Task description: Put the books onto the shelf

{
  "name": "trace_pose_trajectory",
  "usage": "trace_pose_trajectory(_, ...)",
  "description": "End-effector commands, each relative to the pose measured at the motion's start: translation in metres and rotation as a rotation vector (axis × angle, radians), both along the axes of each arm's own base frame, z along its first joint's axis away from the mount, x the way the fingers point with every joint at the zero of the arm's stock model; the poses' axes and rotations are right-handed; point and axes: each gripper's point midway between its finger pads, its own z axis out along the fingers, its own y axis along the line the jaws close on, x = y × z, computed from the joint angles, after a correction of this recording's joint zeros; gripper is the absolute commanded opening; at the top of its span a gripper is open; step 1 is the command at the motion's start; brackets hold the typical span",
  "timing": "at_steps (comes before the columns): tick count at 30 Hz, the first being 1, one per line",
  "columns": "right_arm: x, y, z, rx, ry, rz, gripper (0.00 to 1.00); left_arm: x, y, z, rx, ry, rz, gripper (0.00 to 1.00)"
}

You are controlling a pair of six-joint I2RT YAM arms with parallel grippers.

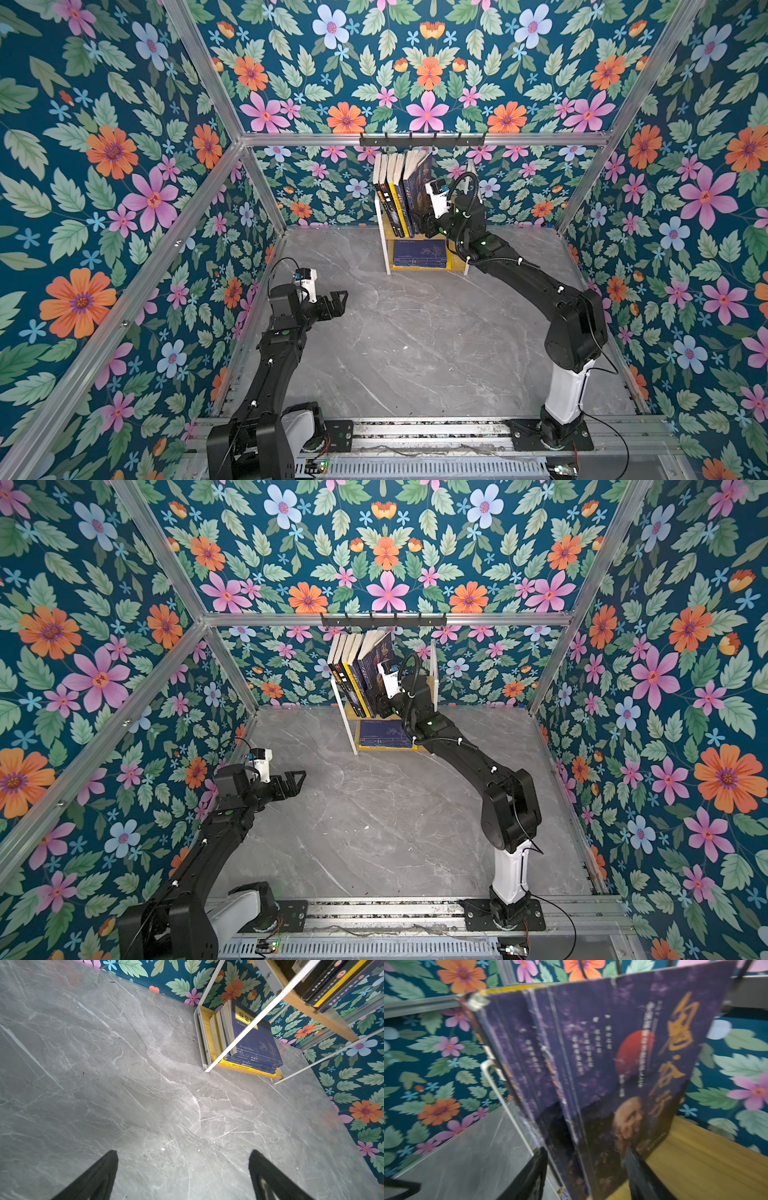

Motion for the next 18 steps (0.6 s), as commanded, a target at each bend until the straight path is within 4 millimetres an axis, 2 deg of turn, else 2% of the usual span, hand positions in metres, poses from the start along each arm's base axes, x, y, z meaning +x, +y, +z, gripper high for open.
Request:
trace_pose_trajectory(1, 0.004, -0.017, 0.032, 0.067, -0.101, -0.112, 0.58, 0.002, -0.001, 0.004, -0.002, -0.019, -0.009, 1.0)
trace_pose_trajectory(7, 0.004, -0.018, 0.039, 0.064, -0.113, -0.129, 0.58, 0.002, -0.001, 0.002, 0.0, -0.014, -0.009, 1.0)
trace_pose_trajectory(18, 0.01, 0.002, 0.029, -0.001, -0.132, -0.164, 0.72, 0.003, 0.001, 0.001, 0.011, -0.011, -0.002, 1.0)
